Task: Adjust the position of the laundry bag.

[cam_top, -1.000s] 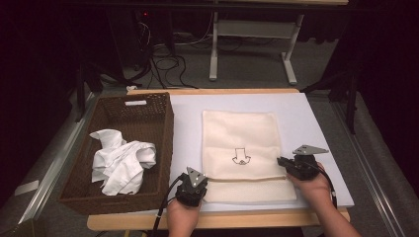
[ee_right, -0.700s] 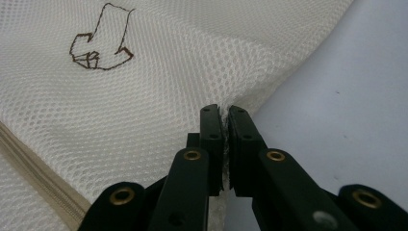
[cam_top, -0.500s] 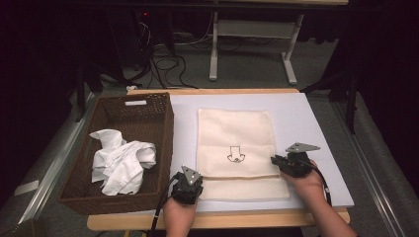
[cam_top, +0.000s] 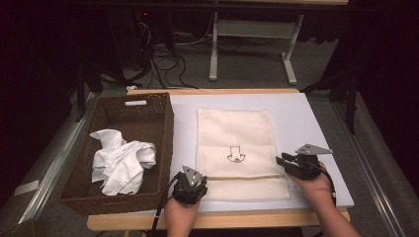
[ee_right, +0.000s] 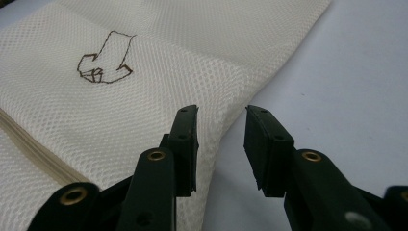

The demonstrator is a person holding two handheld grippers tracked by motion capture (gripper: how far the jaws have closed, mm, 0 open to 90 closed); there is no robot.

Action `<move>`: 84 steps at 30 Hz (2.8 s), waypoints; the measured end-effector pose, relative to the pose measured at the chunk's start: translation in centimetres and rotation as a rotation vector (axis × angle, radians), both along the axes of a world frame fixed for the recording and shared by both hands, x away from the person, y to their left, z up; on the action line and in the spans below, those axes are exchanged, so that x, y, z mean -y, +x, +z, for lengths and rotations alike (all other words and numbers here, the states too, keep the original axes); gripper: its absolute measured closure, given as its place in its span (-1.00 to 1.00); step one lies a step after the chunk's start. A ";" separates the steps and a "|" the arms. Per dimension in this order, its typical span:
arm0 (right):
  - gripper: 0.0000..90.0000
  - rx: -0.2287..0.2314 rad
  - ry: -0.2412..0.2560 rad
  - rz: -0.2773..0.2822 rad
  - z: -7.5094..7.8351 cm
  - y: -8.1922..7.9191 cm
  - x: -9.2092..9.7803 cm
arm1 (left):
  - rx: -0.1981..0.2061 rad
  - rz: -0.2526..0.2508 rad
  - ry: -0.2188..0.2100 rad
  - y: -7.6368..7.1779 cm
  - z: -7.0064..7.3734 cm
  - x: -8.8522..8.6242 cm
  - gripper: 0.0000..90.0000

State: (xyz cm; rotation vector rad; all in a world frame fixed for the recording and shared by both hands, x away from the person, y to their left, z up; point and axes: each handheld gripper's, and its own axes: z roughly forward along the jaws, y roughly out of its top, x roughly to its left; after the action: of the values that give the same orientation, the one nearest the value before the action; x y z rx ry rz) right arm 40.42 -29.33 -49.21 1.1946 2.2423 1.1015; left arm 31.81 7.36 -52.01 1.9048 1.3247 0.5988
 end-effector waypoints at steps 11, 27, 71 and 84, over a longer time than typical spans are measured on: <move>1.00 -0.036 0.056 -0.016 0.4 -2.7 3.1 | 0.013 -0.018 -0.008 -0.2 0.1 0.1 0.21; 0.99 -0.060 0.030 0.128 -0.1 -4.6 -1.4 | 0.069 -0.087 -0.051 -0.7 1.0 1.3 0.16; 0.22 -0.124 0.018 -0.004 -1.8 -4.3 0.8 | 0.080 -0.183 -0.079 -0.5 1.1 3.1 -0.03; 0.66 -0.156 0.043 0.024 -1.7 -4.5 0.7 | 0.077 -0.188 -0.076 -0.5 1.0 3.3 -0.04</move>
State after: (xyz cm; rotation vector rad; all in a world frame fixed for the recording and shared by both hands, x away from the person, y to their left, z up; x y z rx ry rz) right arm 35.95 -30.02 -50.95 1.3166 2.3652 1.1057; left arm 31.30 4.09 -51.00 1.8984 1.0903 0.5135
